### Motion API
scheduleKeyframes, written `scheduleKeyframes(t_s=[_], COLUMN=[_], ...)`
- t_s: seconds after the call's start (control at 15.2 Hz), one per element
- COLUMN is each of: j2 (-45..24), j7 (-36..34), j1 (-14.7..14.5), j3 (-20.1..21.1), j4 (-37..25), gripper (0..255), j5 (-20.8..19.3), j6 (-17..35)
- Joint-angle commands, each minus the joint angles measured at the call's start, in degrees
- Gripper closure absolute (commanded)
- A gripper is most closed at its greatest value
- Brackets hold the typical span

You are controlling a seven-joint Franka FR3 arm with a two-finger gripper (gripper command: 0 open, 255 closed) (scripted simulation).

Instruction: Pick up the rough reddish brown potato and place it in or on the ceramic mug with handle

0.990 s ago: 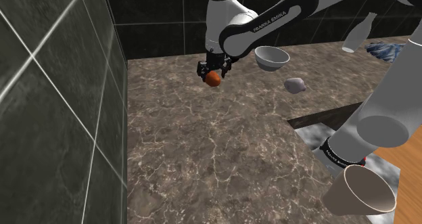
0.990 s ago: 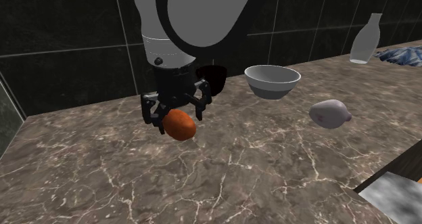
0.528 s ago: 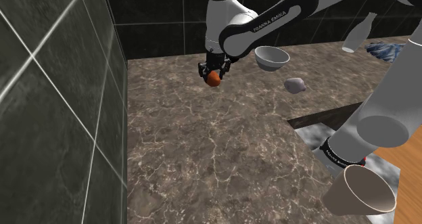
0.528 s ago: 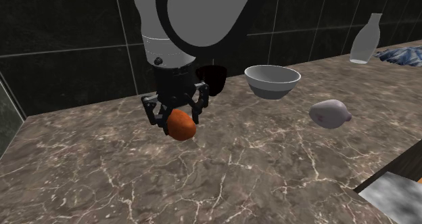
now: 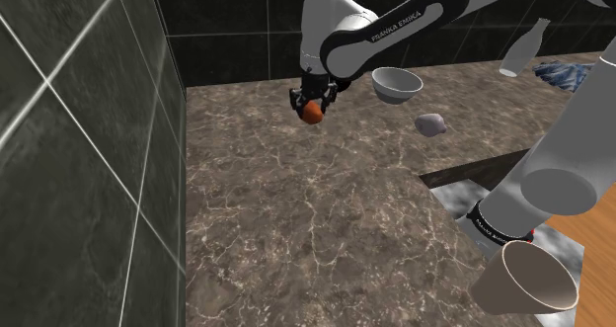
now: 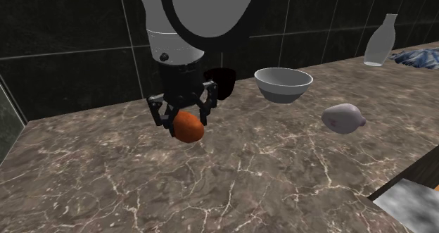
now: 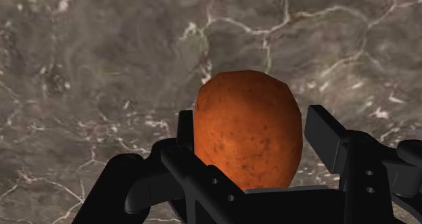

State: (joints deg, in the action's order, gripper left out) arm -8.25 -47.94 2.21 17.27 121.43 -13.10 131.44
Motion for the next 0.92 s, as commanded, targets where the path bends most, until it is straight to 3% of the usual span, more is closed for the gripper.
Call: scheduleKeyframes(t_s=[0.0, 0.86], j2=[0.7, 5.3], j7=[0.6, 3.4], j1=[0.1, 0.3], j3=[0.1, 0.4], j4=[-0.7, -5.7], gripper=[255, 255], j5=[0.5, 3.5], j6=[-1.4, -10.4])
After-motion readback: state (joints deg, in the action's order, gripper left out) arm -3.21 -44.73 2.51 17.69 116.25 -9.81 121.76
